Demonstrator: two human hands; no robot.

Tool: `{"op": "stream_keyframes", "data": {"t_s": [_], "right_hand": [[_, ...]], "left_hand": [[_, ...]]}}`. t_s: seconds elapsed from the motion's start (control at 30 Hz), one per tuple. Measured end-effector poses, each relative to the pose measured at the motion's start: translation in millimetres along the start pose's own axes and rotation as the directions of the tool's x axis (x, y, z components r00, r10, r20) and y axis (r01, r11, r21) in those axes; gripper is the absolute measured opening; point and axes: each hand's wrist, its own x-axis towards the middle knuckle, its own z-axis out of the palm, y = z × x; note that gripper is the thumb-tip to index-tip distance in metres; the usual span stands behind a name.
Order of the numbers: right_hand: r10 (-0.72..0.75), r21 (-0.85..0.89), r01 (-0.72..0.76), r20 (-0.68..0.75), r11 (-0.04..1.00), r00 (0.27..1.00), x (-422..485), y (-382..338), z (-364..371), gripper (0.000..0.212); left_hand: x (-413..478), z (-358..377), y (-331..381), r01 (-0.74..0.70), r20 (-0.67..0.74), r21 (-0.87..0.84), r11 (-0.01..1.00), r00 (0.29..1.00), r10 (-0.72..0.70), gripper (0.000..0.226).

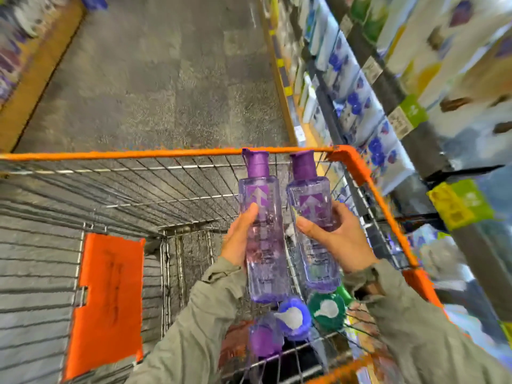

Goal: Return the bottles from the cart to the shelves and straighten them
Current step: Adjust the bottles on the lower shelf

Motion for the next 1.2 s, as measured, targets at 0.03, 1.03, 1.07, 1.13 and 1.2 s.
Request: {"op": "stream_keyframes", "data": {"t_s": [0.03,1.03,1.07,1.13,1.2], "right_hand": [[-0.011,-0.007,0.011,-0.020,1.000,1.000,-7,-7,-1,0.096],[-0.157,0.098,0.300,-0.679,0.949,0.717,-350,-134,-72,0.064],[-0.159,0.098,0.314,-0.700,0.944,0.696,-361,-136,-76,0.062],[-0.161,0.090,0.338,-0.745,0.937,0.647,-382,-137,-83,0.062],[-0.166,0.080,0.360,-0.780,0.929,0.603,-403,-136,-91,0.067]], "left_hand": [[-6,4,7,-0.007,0.008,-0.015,1.000,1.000,0.007,0.100],[-269,142,104,-0.049,0.654,-0.019,0.999,0.755,0.049,0.124],[-276,149,104,-0.048,0.663,-0.014,0.999,0.747,0.045,0.128],[-294,164,103,-0.074,0.692,0.005,0.997,0.720,0.050,0.132],[-316,179,99,-0.128,0.736,0.017,0.992,0.673,0.075,0.124]]}}
